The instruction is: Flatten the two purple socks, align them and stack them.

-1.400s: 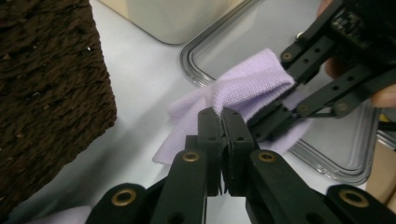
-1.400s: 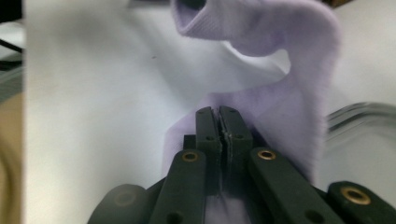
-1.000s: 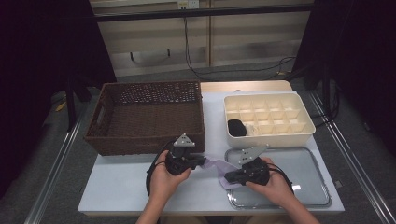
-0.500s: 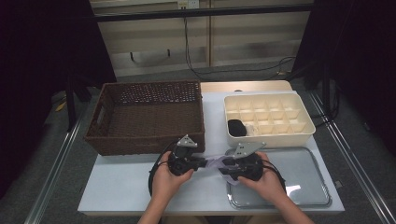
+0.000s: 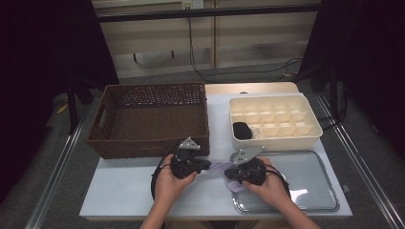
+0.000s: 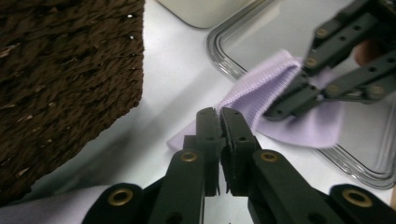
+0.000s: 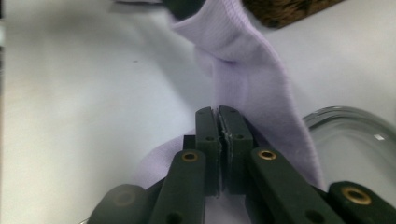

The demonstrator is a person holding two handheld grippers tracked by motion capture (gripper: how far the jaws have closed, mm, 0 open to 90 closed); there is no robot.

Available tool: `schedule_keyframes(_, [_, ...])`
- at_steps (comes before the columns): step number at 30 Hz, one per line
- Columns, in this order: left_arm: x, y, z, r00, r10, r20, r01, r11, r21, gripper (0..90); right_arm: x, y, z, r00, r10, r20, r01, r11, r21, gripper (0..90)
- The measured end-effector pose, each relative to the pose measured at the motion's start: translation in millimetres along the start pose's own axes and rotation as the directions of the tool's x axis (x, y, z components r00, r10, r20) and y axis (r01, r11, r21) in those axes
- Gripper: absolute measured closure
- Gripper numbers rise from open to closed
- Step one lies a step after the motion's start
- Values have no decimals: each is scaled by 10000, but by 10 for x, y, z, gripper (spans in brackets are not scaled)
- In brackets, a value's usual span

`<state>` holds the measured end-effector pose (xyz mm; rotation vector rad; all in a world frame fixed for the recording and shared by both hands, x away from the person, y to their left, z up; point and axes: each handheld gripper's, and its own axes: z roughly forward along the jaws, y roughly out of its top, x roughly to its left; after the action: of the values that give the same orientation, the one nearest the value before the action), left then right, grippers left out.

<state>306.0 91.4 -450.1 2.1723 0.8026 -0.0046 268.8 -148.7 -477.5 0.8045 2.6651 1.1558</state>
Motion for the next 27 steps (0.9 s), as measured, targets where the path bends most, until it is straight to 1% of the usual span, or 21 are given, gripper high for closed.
schedule_keyframes(1, [4, -2, 2, 10000, -40, 36, 40, 10000, 5, 871, 12, -6, -3, 9999, -53, -116, 53, 10000, 1, 876])
schedule_keyframes(2, [5, -3, 2, 10000, -29, 23, 30, 10000, -10, 871, 24, -11, -8, 9995, -189, -237, 189, 9998, 11, 878])
schedule_keyframes(3, [6, -2, 1, 10000, 29, 10, -29, 10000, 51, 871, 38, -14, -16, 9990, -226, -386, 228, 9997, 39, 878])
schedule_keyframes(4, [5, -2, 2, 10000, 44, -24, -44, 10000, 48, 871, 48, -20, -20, 9976, -227, -661, 229, 9997, 22, 878])
schedule_keyframes(5, [5, -3, 2, 10000, 43, -47, -43, 10000, 48, 871, 59, -26, -23, 9964, -165, -831, 166, 9999, 11, 879])
schedule_keyframes(7, [7, -7, 5, 10000, -77, -37, 77, 10000, -8, 869, 72, -38, -29, 9942, -270, -1044, 271, 9996, -6, 878])
schedule_keyframes(8, [9, -11, 6, 9998, -62, -176, 61, 10000, -46, 856, 73, -45, -32, 9937, -257, -1090, 252, 9997, -61, 878])
schedule_keyframes(9, [12, -13, 7, 9997, -23, -257, 21, 10000, -91, 812, 76, -52, -39, 9932, -183, -1152, 173, 9998, -98, 877])
schedule_keyframes(10, [19, -17, 8, 9991, 42, -434, -52, 9998, -216, 765, 76, -55, -43, 9932, -174, -1152, 162, 9998, -113, 872])
schedule_keyframes(11, [26, -20, 5, 9989, 66, -471, -77, 9997, -221, 728, 72, -58, -52, 9942, -182, -1058, 166, 9997, -165, 860])
schedule_keyframes(12, [30, -23, 3, 9987, 74, -509, -85, 9997, -219, 711, 64, -61, -62, 9946, -89, -1035, 62, 9996, -258, 851])
schedule_keyframes(14, [31, -29, -3, 9986, 174, -495, -189, 9994, -302, 661, 40, -63, -86, 9950, 79, -992, -117, 9992, -383, 852])
schedule_keyframes(16, [31, -36, -3, 9983, 211, -536, -233, 9989, -403, 621, 21, -68, -98, 9957, 252, -891, -287, 9989, -380, 855])
schedule_keyframes(17, [31, -39, -1, 9984, 194, -539, -216, 9989, -408, 613, 15, -72, -98, 9956, 278, -894, -313, 9988, -387, 855])
schedule_keyframes(19, [30, -43, 1, 9978, 325, -580, -343, 9989, -310, 591, 6, -81, -91, 9954, 261, -924, -297, 9988, -387, 855])
schedule_keyframes(20, [27, -44, 6, 9975, 286, -651, -308, 9990, -329, 586, 8, -82, -91, 9958, 271, -874, -299, 9991, -312, 856])
schedule_keyframes(22, [30, -43, 3, 9979, 283, -584, -305, 9989, -369, 579, 8, -84, -90, 9956, 287, -887, -319, 9989, -346, 861])
schedule_keyframes(24, [27, -41, -2, 9976, 335, -606, -355, 9989, -319, 579, 9, -86, -87, 9929, 323, -1145, -362, 9988, -325, 865])
schedule_keyframes(26, [24, -42, -1, 9980, 315, -556, -334, 9989, -340, 579, 6, -84, -89, 9934, 356, -1090, -397, 9986, -359, 857])
schedule_keyframes(27, [23, -41, 3, 9975, 373, -601, -392, 9987, -318, 579, 3, -83, -92, 9933, 386, -1092, -432, 9983, -401, 848])
